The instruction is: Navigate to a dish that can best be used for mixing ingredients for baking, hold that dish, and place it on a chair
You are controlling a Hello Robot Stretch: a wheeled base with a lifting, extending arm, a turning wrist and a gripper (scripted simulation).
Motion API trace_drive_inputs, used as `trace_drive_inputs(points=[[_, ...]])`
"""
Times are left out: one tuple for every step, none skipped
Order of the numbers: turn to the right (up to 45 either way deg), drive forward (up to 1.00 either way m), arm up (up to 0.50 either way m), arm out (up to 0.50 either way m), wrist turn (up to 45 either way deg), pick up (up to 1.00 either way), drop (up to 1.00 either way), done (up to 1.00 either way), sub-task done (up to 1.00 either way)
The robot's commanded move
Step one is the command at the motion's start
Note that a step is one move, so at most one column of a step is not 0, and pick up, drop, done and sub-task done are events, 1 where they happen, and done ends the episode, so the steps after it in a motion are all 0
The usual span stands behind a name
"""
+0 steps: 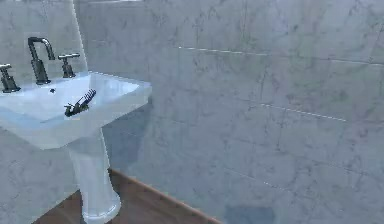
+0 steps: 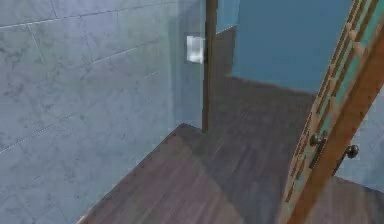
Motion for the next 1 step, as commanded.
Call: trace_drive_inputs(points=[[-45.0, 0.00, 0.00, 0.00, 0.0, 0.00, 0.00, 0.00, 0.00]])
